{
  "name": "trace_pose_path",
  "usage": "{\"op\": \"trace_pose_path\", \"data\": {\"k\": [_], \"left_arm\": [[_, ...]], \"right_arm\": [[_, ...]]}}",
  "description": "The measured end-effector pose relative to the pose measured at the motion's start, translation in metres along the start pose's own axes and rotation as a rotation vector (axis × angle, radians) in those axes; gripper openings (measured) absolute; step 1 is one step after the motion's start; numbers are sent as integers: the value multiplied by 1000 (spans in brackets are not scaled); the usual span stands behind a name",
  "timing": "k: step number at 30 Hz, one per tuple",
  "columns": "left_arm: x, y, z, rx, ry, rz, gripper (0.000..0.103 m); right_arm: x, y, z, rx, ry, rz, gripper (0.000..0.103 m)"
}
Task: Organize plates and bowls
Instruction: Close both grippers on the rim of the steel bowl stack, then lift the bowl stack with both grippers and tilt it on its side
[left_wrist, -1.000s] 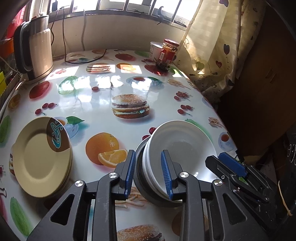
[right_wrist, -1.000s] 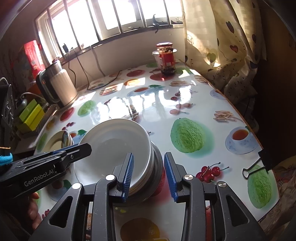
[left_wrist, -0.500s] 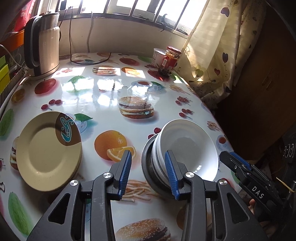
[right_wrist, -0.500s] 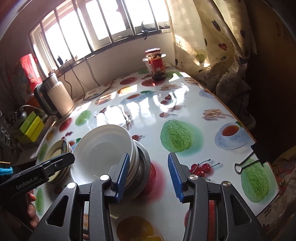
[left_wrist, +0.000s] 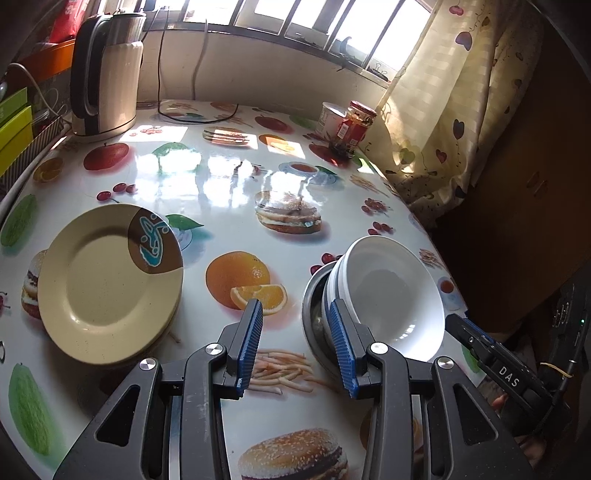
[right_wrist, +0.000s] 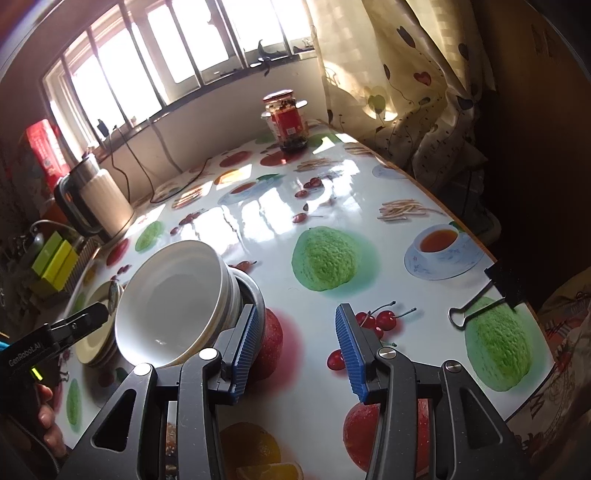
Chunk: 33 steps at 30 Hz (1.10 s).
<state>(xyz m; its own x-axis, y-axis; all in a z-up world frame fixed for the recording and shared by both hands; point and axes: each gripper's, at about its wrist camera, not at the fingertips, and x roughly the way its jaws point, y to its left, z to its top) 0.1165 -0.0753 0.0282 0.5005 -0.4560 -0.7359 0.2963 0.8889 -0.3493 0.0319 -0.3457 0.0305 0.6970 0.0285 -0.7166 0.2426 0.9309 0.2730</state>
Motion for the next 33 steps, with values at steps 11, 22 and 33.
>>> {"op": "trace_pose_path", "data": {"k": [11, 22, 33], "left_arm": [[29, 5, -11, -22, 93, -34, 39], [43, 10, -12, -52, 113, -54, 39], [49, 13, -10, -61, 101, -81, 39]], "right_arm": [[20, -7, -12, 20, 47, 55, 43], [36, -6, -12, 17, 63, 116, 43], [47, -12, -12, 47, 67, 194, 35]]}}
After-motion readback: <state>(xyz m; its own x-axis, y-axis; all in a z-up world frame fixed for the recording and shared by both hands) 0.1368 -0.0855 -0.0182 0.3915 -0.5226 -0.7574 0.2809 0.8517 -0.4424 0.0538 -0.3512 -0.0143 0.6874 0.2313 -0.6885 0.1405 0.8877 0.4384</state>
